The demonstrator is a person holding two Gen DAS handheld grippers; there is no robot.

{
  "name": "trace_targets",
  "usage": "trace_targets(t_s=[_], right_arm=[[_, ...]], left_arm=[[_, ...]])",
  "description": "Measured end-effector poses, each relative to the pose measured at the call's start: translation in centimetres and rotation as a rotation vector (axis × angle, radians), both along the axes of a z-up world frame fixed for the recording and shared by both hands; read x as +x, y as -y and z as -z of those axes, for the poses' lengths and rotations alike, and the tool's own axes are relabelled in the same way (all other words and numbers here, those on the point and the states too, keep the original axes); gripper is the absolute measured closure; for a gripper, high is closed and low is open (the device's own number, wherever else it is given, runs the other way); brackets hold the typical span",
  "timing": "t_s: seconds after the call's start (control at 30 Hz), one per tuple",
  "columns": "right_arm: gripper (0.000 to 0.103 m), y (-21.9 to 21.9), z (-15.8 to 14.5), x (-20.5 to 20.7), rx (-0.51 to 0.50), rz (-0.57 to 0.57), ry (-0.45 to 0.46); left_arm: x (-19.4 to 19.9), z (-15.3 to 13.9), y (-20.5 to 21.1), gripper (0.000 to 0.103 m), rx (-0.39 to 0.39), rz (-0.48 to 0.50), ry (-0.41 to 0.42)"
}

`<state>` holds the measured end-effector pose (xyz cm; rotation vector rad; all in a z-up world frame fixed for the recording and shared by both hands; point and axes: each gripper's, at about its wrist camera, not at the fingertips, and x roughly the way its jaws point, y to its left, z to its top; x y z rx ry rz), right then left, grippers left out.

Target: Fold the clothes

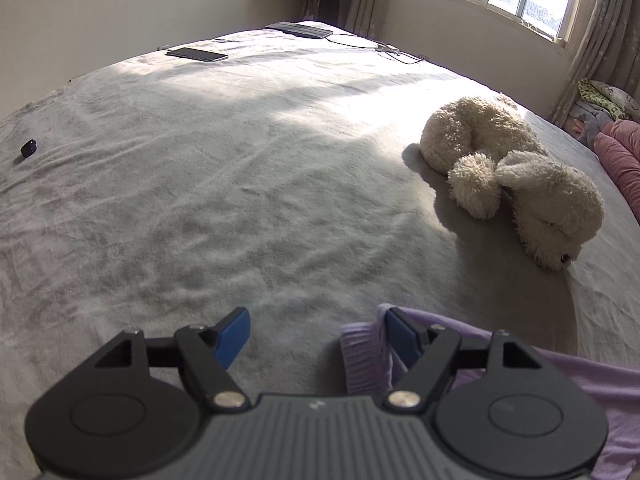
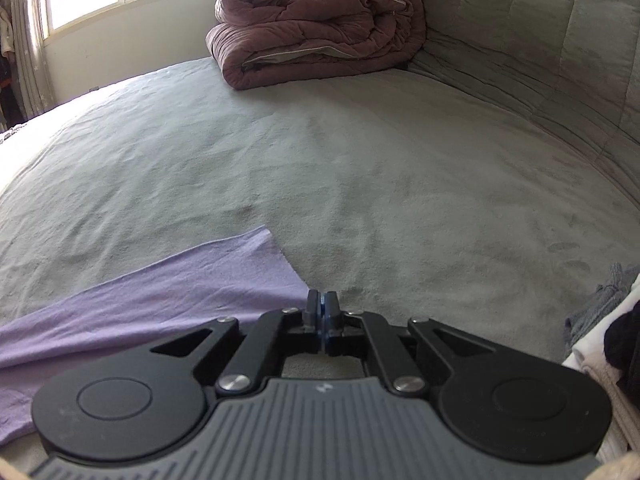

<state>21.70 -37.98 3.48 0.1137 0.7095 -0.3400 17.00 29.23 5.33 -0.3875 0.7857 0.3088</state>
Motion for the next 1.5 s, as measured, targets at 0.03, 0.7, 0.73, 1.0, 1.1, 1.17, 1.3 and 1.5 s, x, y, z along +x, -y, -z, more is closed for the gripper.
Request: trace_targets(t_s=[0.03,0.7,0.73,1.0,1.1,1.17,1.3,1.5], right_arm=[[0.102,-0.1,0.1,0.0,-0.018,0.009,0.001],[0.066,-5.0,-1.9,-3.4,0.275,-0.172,0.000],[0.066,-6.0,-2.0,-3.7,0.301,-0.194,-0.012],[0.063,-14.8,-0.4,-5.7,0.511,-0.353,-0.085],[0.059,-18.0,0.4,-6.4,0.587,-0.405,-0.113],[0.051,-19.9,0.6,-6.7,0.608,-0.415,-0.110],[0.051,-21.4,0.7,-6.2,0.637,-0.376,-0.080],[0.099,-23.5,1.0,-6.0,0.476,-0.333,-0.062]], left_arm=[[-0.1,0.3,-0.7,0.019,-0.071,0.004,0.003],[-3.9,-1.0,0.2,0.019,-0.145,-0.031,-0.027],[-4.4,-0.9,0.5,0.019,-0.151,-0.018,-0.031],[-7.0,-1.1,1.4,0.024,-0.181,0.067,-0.046],[-8.1,-1.2,1.9,0.032,-0.167,0.127,-0.055],[-8.8,-1.1,2.2,0.035,-0.162,0.160,-0.065],[-10.1,-0.4,1.9,0.037,-0.189,0.190,-0.099],[-12.5,0.2,0.7,0.037,-0.284,0.206,-0.109]])
